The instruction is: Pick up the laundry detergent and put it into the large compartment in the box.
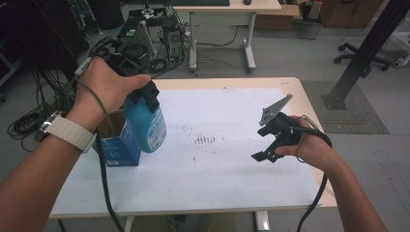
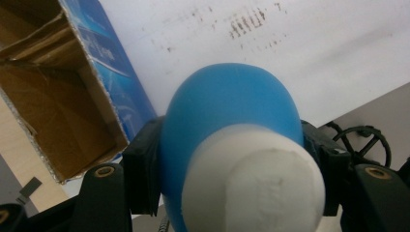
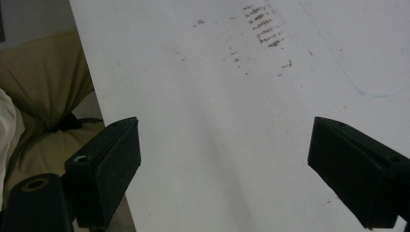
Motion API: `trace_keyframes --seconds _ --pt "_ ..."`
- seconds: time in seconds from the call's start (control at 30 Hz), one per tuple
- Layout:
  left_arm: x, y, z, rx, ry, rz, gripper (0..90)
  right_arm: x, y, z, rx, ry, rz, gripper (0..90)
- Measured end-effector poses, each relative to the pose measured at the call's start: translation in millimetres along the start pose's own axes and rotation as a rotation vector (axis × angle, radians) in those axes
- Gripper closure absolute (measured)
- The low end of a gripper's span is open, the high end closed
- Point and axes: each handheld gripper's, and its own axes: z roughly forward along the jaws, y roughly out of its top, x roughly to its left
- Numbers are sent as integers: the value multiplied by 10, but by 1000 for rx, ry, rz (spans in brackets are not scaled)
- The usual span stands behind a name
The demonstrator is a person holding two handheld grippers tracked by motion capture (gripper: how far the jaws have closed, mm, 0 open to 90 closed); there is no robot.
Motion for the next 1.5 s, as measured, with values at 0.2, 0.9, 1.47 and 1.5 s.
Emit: trace_keyframes --seconds 0.2,0.9,1.47,1.5 --pt "79 39 -89 -7 2 -38 372 -31 2 7 0 2 2 118" --pt "364 168 -342 -17 19 -144 373 -121 3 0 -7 1 13 118" --pt "580 180 -529 -42 39 -221 373 -156 -18 -8 -2 -1 22 118" --pt "593 177 -534 -47 41 -226 373 -156 -20 -11 -4 -2 22 118"
